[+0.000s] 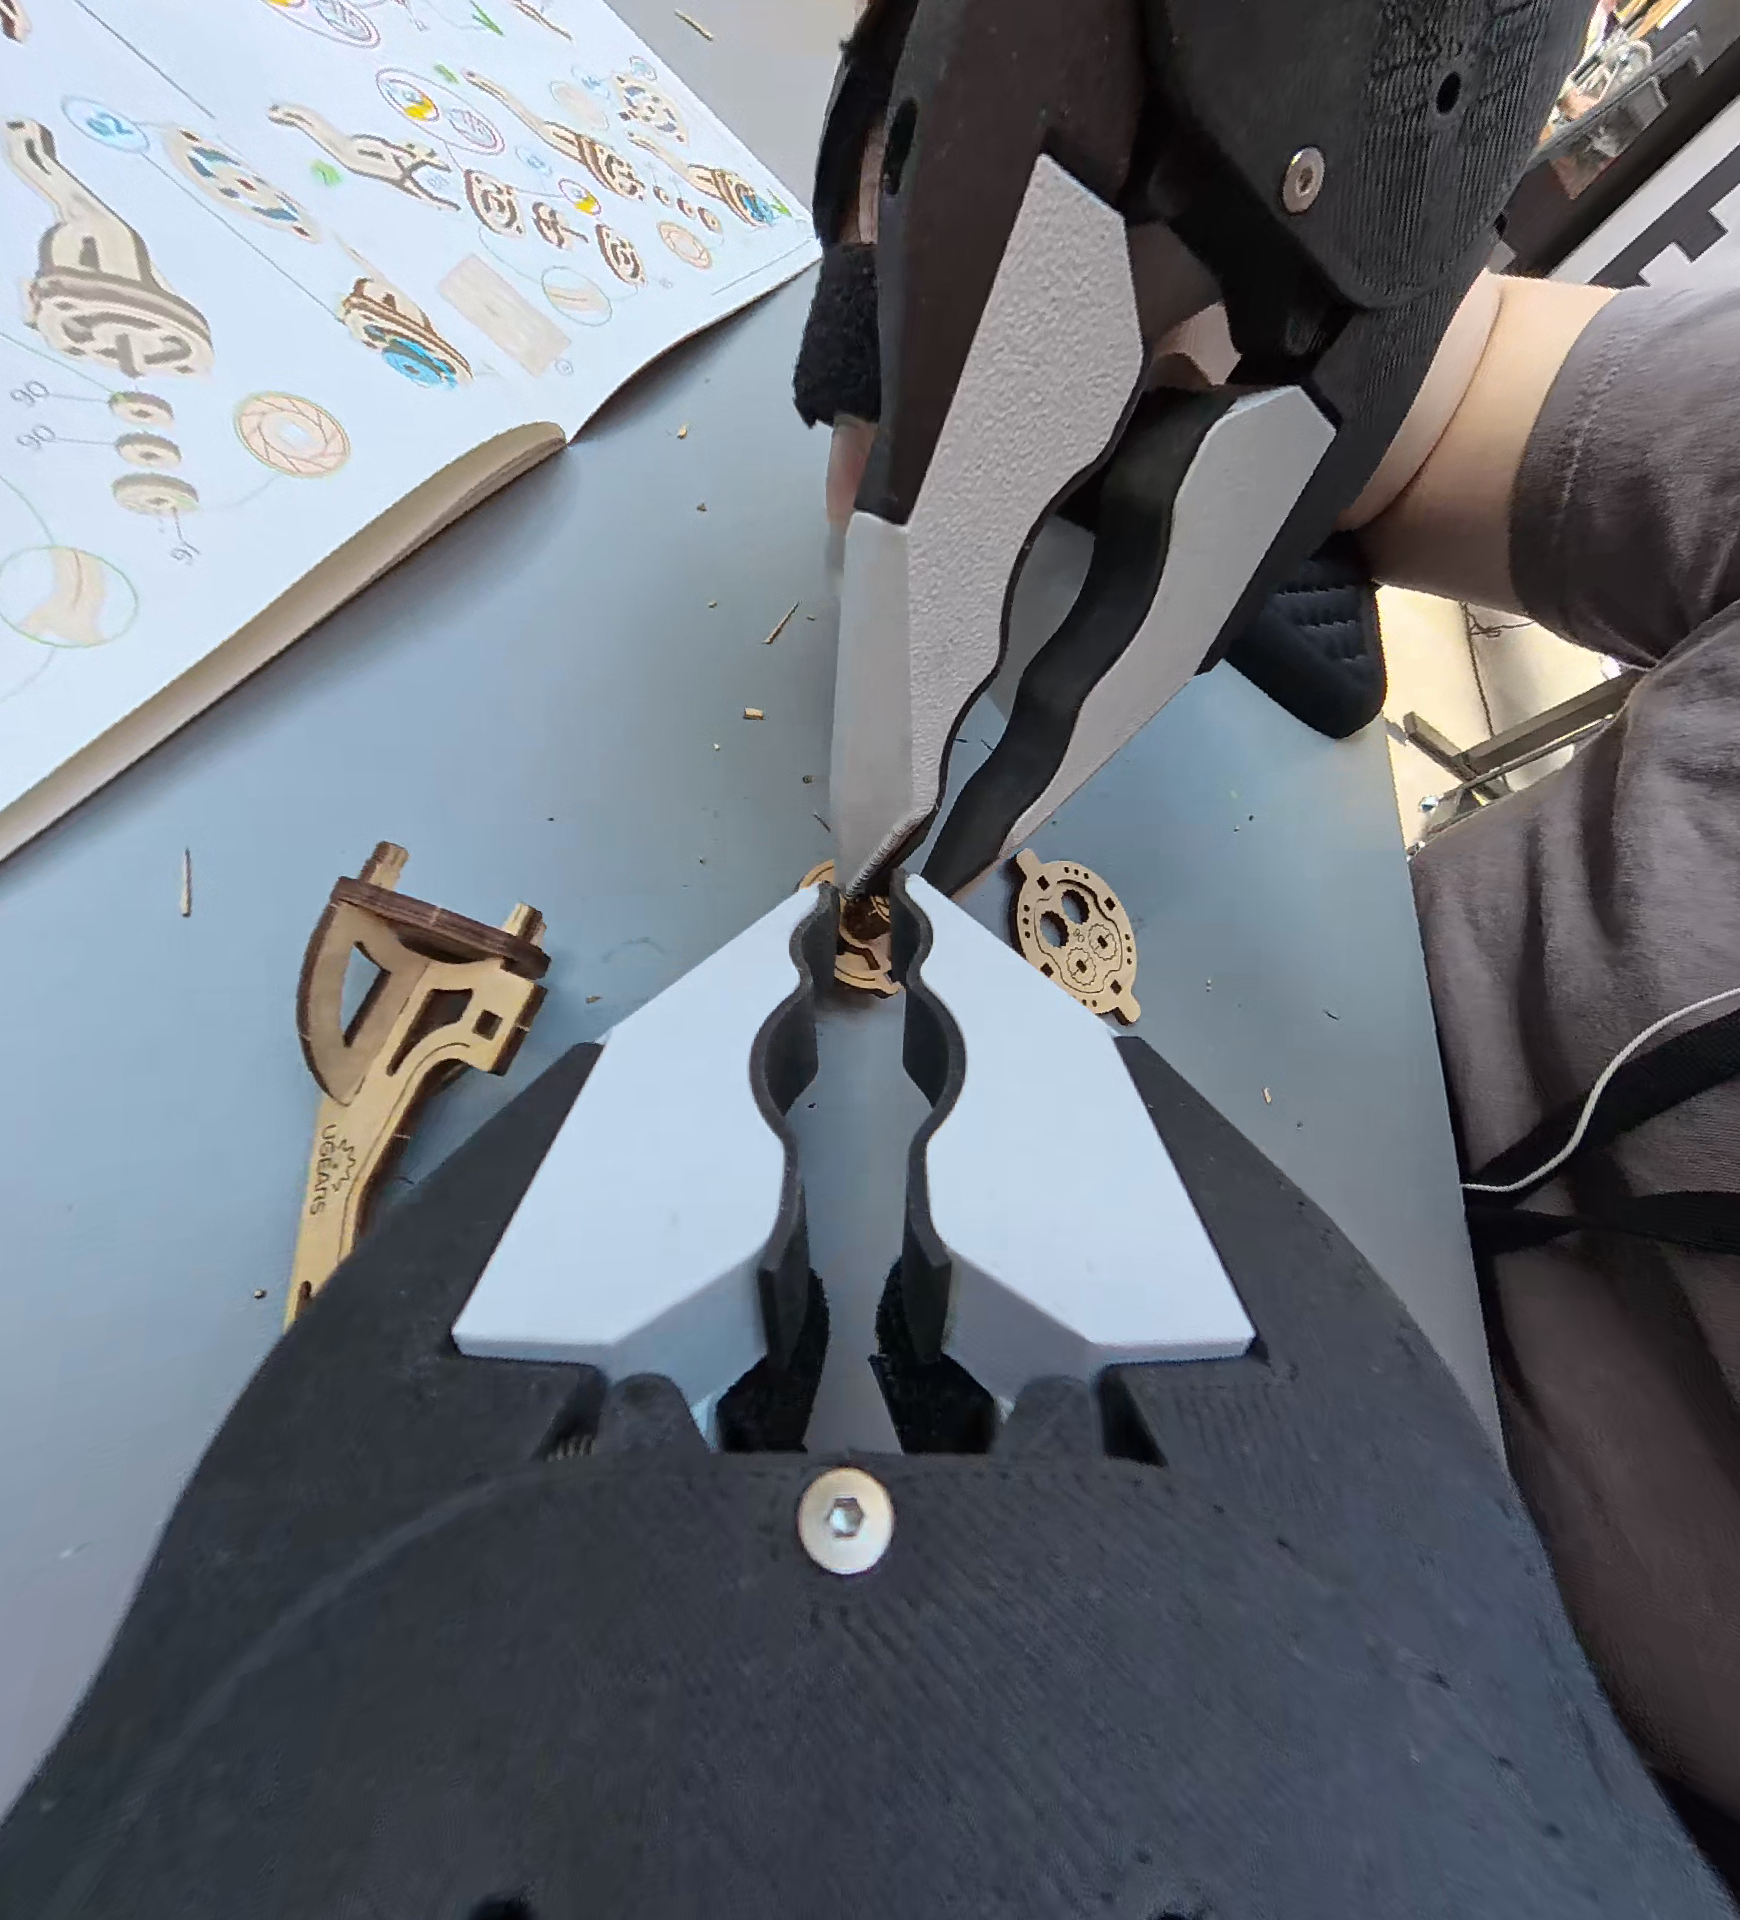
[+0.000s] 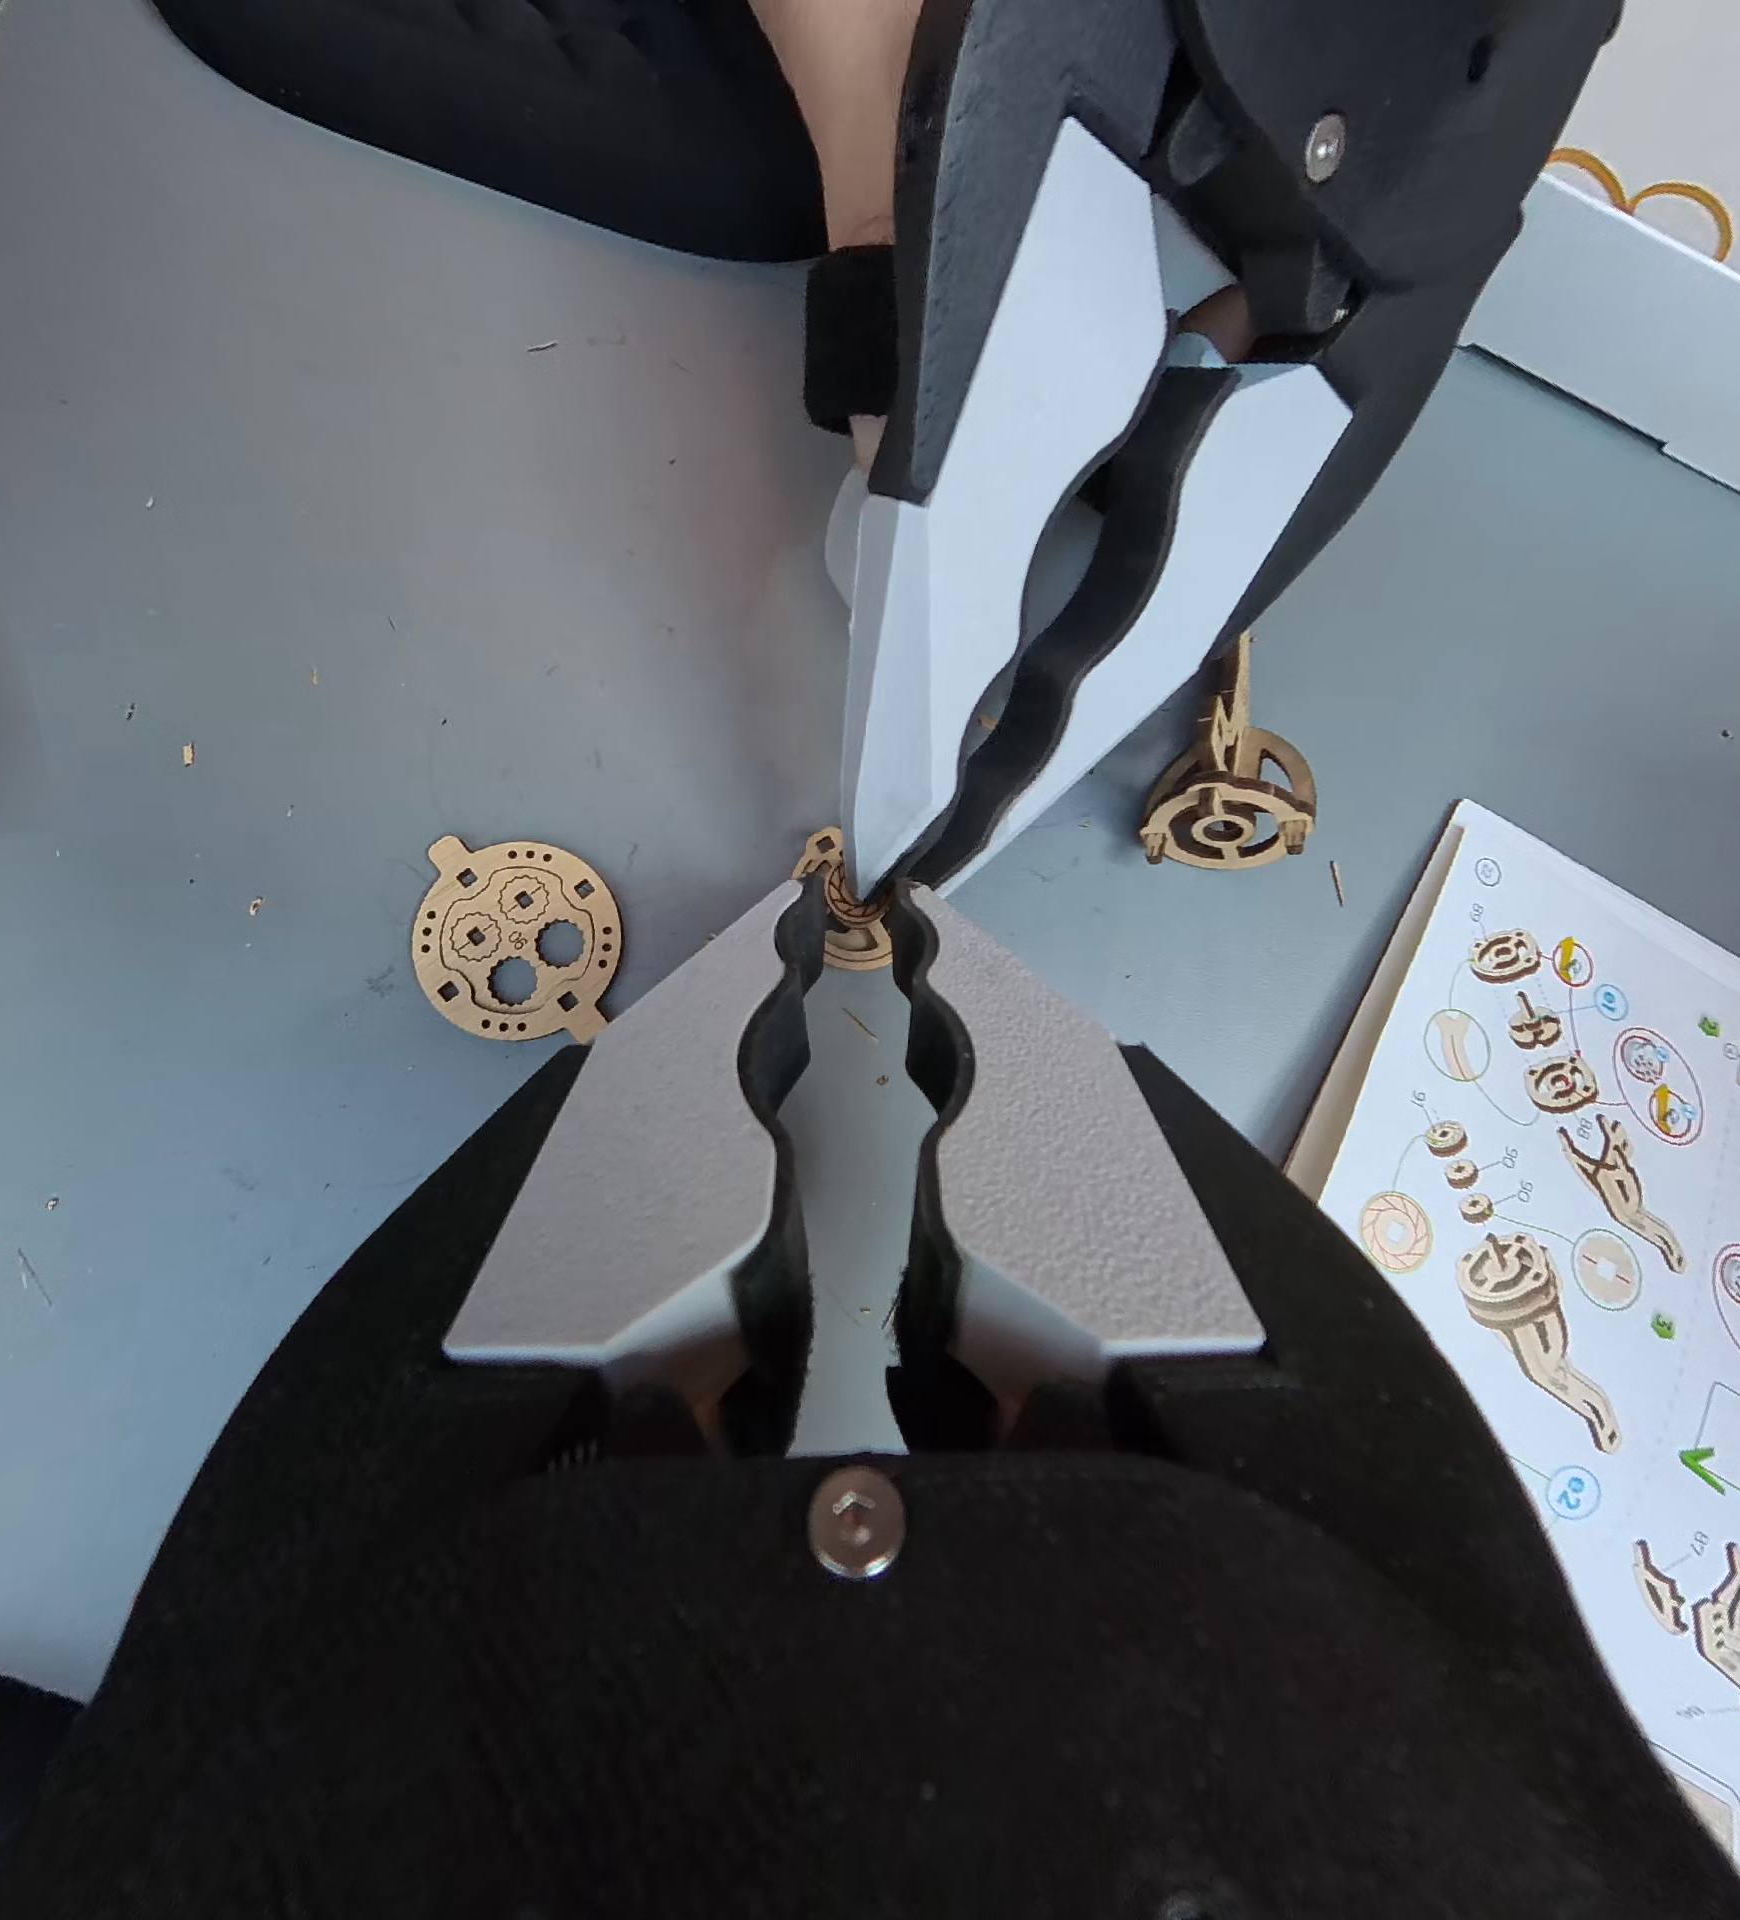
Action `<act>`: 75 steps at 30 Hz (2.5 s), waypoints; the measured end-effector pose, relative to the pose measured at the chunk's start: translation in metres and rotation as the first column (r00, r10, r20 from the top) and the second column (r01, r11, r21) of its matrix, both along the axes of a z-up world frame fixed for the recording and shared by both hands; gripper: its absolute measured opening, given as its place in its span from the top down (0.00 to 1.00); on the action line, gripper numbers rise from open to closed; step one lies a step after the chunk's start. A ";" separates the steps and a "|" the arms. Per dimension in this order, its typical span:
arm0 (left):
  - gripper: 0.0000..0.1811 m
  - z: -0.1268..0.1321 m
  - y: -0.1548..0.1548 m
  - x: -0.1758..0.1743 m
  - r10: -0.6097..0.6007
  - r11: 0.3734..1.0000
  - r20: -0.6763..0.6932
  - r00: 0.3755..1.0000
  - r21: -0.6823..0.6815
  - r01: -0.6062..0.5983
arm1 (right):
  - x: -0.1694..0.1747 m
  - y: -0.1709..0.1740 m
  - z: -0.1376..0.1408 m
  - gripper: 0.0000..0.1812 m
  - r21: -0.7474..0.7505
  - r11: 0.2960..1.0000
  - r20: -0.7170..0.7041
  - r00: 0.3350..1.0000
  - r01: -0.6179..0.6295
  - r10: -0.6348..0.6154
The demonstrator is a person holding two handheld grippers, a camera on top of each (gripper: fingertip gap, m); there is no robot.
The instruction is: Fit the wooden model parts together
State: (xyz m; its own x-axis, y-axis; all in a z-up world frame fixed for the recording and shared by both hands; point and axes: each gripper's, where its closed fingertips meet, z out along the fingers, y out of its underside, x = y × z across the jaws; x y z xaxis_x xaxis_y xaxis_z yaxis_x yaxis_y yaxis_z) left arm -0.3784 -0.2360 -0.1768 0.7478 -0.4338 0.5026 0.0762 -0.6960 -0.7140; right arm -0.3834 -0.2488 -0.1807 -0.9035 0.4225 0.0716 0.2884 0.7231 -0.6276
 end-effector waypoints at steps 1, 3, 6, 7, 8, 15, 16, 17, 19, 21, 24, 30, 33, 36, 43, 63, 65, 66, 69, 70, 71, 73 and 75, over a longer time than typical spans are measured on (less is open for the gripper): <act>0.96 0.000 0.000 0.000 0.000 1.000 0.005 1.000 -0.004 0.000 | 0.000 0.000 0.000 0.94 -0.001 1.000 -0.002 1.000 0.000 0.000; 0.96 0.000 -0.001 -0.001 -0.002 1.000 -0.006 1.000 -0.007 0.002 | -0.001 -0.001 0.000 0.94 -0.005 1.000 -0.006 1.000 0.001 -0.001; 0.96 0.000 -0.001 -0.001 0.000 1.000 -0.023 1.000 -0.009 0.000 | -0.001 0.000 0.000 0.94 -0.011 1.000 -0.010 1.000 -0.002 0.001; 0.96 -0.001 -0.001 -0.001 0.000 1.000 -0.028 1.000 -0.008 0.000 | -0.001 0.000 0.000 0.94 -0.015 1.000 -0.011 1.000 -0.002 0.002; 0.96 0.000 -0.001 -0.001 0.001 1.000 -0.030 1.000 -0.007 -0.001 | -0.001 -0.001 0.000 0.94 -0.018 1.000 -0.013 1.000 -0.003 0.002; 0.98 0.001 -0.002 0.001 -0.010 1.000 -0.023 1.000 0.001 0.010 | 0.000 0.000 0.003 0.94 -0.100 0.995 -0.004 1.000 0.007 -0.007; 0.98 0.001 -0.002 0.001 -0.010 1.000 -0.025 1.000 0.002 0.010 | 0.000 0.001 0.006 0.94 -0.124 0.992 -0.006 1.000 0.012 -0.013; 0.98 0.001 -0.002 0.001 -0.009 1.000 -0.028 1.000 0.005 0.009 | -0.002 0.002 0.011 0.95 -0.150 0.989 -0.013 1.000 0.021 -0.023; 0.98 0.001 -0.001 0.001 -0.008 1.000 -0.026 1.000 0.007 0.009 | -0.003 0.001 0.023 0.98 -0.222 0.975 -0.022 0.999 0.028 -0.034; 0.98 0.001 -0.001 0.001 -0.009 1.000 -0.022 1.000 0.006 0.010 | -0.003 0.002 0.027 1.00 -0.254 0.966 -0.010 0.999 0.038 -0.042; 0.98 0.001 -0.001 0.001 -0.011 1.000 -0.025 1.000 0.014 0.011 | -0.003 0.004 0.017 1.00 -0.213 0.976 0.002 0.999 0.041 -0.041; 0.97 0.001 0.000 -0.001 -0.002 1.000 -0.024 1.000 0.018 0.003 | -0.001 0.003 0.010 1.00 -0.187 0.982 0.017 0.999 0.033 -0.031; 0.96 0.001 0.000 -0.002 0.001 1.000 -0.031 1.000 0.023 0.000 | -0.001 0.003 0.011 1.00 -0.196 0.980 0.019 0.999 0.034 -0.031; 0.93 0.002 0.001 -0.006 0.016 0.999 -0.050 0.999 0.037 -0.014 | -0.001 0.003 0.012 1.00 -0.197 0.980 0.015 0.999 0.033 -0.031; 0.84 0.013 -0.005 -0.011 0.006 0.995 -0.035 0.999 0.096 -0.003 | -0.002 -0.001 0.018 1.00 -0.231 0.973 -0.014 0.999 0.028 -0.032; 0.87 0.008 -0.004 -0.007 0.010 0.970 -0.379 0.925 0.228 0.083 | -0.002 0.003 0.011 1.00 -0.170 0.985 -0.045 0.999 0.020 -0.028; 0.88 0.016 -0.012 -0.012 0.016 0.970 -0.319 0.948 0.235 0.062 | -0.003 0.006 0.012 1.00 -0.177 0.984 -0.055 0.998 0.029 -0.039; 0.88 0.020 -0.016 -0.015 0.021 0.971 -0.285 0.958 0.232 0.048 | -0.003 0.008 0.012 1.00 -0.183 0.982 -0.059 0.997 0.034 -0.046; 0.88 0.028 -0.021 -0.027 0.048 0.975 -0.247 0.968 0.224 0.009 | -0.010 0.009 0.016 1.00 -0.221 0.974 -0.093 0.993 0.053 -0.075; 0.88 0.032 -0.021 -0.031 0.065 0.972 -0.250 0.966 0.236 -0.005 | -0.013 0.006 0.018 0.98 -0.240 0.969 -0.099 0.991 0.064 -0.090; 0.89 0.036 -0.020 -0.035 0.085 0.966 -0.248 0.965 0.257 -0.019 | -0.015 0.002 0.020 0.96 -0.256 0.963 -0.097 0.989 0.080 -0.108; 0.91 0.045 -0.019 -0.042 0.122 0.951 -0.218 0.968 0.306 -0.051 | -0.021 -0.009 0.021 0.93 -0.280 0.952 -0.089 0.984 0.125 -0.156; 0.92 0.052 -0.018 -0.046 0.146 0.940 -0.171 0.974 0.331 -0.082 | -0.021 -0.021 0.016 0.93 -0.255 0.957 -0.072 0.984 0.141 -0.164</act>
State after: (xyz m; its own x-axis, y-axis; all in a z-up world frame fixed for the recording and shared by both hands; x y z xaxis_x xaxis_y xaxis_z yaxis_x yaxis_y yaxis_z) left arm -0.4249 -0.2536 -0.1246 0.8695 -0.4538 0.1950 -0.0176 -0.4230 -0.9060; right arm -0.4047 -0.2700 -0.1647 -0.8212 0.5700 0.0266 0.3160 0.4932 -0.8105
